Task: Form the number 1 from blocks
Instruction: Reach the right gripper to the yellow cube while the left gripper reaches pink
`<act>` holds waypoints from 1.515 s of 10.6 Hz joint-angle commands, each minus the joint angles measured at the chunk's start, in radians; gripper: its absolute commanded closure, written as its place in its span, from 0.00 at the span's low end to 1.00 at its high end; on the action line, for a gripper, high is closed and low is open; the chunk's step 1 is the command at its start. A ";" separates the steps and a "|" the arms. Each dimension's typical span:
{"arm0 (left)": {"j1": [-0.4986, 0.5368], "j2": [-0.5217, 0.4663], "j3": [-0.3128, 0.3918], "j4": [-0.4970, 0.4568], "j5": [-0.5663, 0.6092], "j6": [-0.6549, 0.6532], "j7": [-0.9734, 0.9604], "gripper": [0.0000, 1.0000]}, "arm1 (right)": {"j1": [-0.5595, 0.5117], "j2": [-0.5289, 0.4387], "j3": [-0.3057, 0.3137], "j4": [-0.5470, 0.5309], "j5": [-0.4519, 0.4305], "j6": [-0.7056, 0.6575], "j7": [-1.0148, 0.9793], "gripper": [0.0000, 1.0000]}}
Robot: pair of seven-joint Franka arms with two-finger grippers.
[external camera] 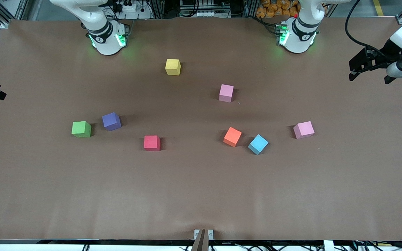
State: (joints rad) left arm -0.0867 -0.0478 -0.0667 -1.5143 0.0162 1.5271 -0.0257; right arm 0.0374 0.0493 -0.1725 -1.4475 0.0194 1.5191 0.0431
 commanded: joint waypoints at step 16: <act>0.059 0.256 -0.036 -0.362 -0.012 0.441 -0.187 0.00 | 0.427 0.058 0.015 -0.437 0.115 0.352 0.055 0.00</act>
State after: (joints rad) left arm -0.0235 0.1755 -0.0980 -1.8596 0.0109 1.9164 -0.1651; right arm 0.4295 0.1913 -0.1497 -1.7287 0.1000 1.7825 0.0713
